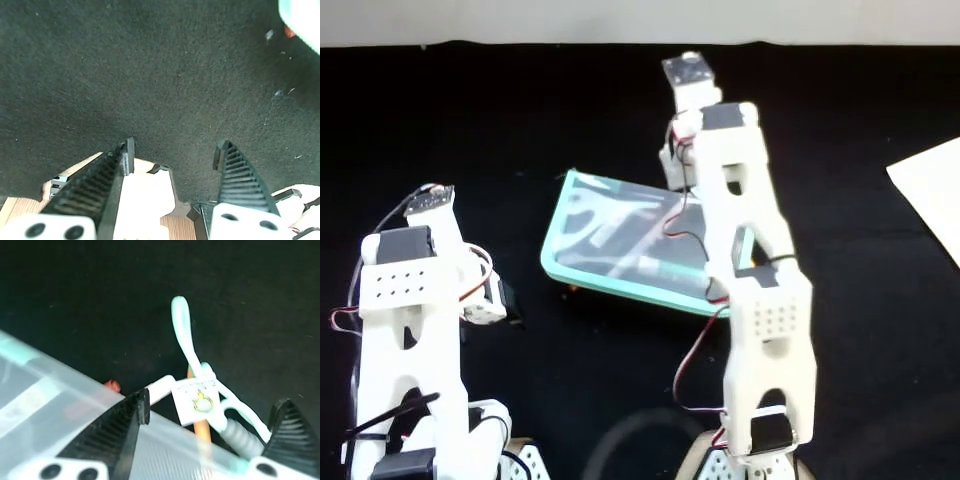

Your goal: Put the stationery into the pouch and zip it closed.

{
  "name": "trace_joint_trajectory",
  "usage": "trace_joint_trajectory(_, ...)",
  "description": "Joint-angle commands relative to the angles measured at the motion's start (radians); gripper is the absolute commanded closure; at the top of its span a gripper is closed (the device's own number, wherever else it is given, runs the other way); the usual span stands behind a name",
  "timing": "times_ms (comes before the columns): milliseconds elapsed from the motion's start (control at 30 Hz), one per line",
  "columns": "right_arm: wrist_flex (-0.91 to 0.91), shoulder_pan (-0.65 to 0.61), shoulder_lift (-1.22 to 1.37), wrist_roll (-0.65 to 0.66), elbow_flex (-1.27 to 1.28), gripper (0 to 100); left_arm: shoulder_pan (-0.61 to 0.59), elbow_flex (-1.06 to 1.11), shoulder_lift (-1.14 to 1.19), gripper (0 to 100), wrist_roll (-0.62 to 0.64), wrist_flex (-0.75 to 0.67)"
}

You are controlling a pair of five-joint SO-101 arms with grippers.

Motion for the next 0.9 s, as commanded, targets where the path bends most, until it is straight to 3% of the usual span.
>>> trace_joint_trajectory(0,-0.015,-0.001,0.091,-0.003,-0.154,62.8,-0.01,-0.007,-0.024,73,0.011,-0.009)
trace_joint_trajectory(167,-0.007,0.018,0.219,-0.003,-0.321,66.6,-0.01,-0.007,-0.024,73,0.011,-0.009)
trace_joint_trajectory(500,-0.007,0.099,0.328,-0.008,-0.435,98.5,-0.01,-0.007,-0.024,73,0.012,-0.009)
trace_joint_trajectory(700,0.065,0.116,0.325,-0.005,-0.475,99.3,-0.01,-0.007,-0.024,73,0.012,-0.009)
trace_joint_trajectory(867,0.197,0.108,0.325,-0.009,-0.708,99.3,-0.01,-0.007,-0.024,73,0.012,-0.009)
